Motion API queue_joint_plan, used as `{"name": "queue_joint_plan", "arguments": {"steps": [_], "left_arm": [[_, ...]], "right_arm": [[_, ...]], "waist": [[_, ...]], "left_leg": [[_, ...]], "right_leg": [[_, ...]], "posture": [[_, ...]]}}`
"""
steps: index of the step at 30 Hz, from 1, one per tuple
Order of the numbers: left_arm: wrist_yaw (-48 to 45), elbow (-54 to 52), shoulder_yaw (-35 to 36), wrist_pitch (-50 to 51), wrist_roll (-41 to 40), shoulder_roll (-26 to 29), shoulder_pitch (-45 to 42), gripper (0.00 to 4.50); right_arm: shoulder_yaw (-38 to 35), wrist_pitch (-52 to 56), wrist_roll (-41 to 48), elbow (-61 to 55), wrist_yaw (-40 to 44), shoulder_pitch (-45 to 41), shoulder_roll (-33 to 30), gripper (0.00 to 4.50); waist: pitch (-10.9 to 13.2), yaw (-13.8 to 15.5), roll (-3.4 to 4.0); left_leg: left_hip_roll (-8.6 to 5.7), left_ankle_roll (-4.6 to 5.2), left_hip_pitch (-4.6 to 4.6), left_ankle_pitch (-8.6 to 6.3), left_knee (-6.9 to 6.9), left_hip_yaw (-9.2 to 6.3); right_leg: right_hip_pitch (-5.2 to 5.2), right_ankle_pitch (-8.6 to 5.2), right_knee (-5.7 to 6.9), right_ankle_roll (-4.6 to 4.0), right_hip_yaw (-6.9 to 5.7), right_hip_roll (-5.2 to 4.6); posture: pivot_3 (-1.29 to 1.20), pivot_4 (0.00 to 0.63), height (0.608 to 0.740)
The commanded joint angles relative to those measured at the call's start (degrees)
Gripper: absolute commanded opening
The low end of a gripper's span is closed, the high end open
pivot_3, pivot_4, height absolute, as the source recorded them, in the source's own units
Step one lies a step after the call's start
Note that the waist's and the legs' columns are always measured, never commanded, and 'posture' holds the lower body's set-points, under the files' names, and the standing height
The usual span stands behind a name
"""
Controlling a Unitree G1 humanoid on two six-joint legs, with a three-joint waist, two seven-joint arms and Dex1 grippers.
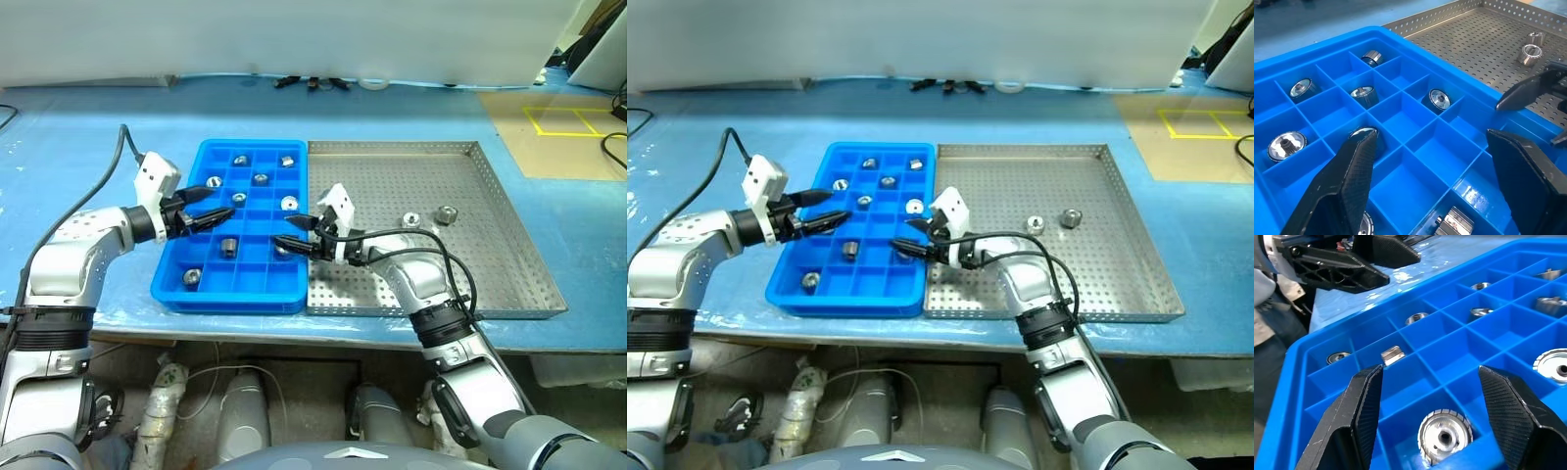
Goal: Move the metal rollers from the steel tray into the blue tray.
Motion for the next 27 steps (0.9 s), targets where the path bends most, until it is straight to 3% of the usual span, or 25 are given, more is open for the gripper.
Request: {"name": "queue_joint_plan", "arguments": {"steps": [1,8,16,27], "left_arm": [[-0.58,-0.94,-0.43,-1.14,-0.96,-1.25,-2.34,3.75],[-1.32,1.62,-6.20,-4.02,0.57,-8.65,-7.40,3.75],[-5.24,7.04,-12.05,-7.18,1.73,-16.07,-13.93,3.75],[-7.66,9.15,-14.22,-8.45,2.49,-19.99,-16.24,3.75]], "right_arm": [[-5.61,-3.44,0.75,-2.89,-2.42,-1.01,-2.17,3.29],[-13.18,-11.02,-3.19,5.25,-10.83,-3.05,-7.71,3.29],[-15.34,-14.54,-5.42,9.20,-14.33,-0.31,-10.57,3.29],[-16.61,-16.43,-6.13,11.83,-16.92,4.78,-11.30,3.29]], "waist": [[-0.01,0.05,-0.01],[-0.01,-0.07,-0.02],[-0.01,-1.44,-0.02],[-0.01,-2.49,-0.02]], "left_leg": [[-0.02,-0.01,0.00,0.01,0.01,0.00],[-0.02,-0.13,0.03,0.09,0.10,0.00],[-0.06,-0.08,-0.02,0.07,0.12,0.03],[-0.05,0.21,0.01,-0.10,0.24,0.06]], "right_leg": [[0.01,0.00,0.00,0.00,0.00,-0.01],[0.05,0.01,0.06,0.01,0.02,-0.01],[0.04,0.01,-0.02,0.00,0.03,0.00],[0.07,0.02,0.00,-0.01,0.03,-0.01]], "posture": [[-0.04,0.150,0.740],[-0.07,0.150,0.740],[-0.13,0.150,0.740],[-0.18,0.150,0.740]]}}
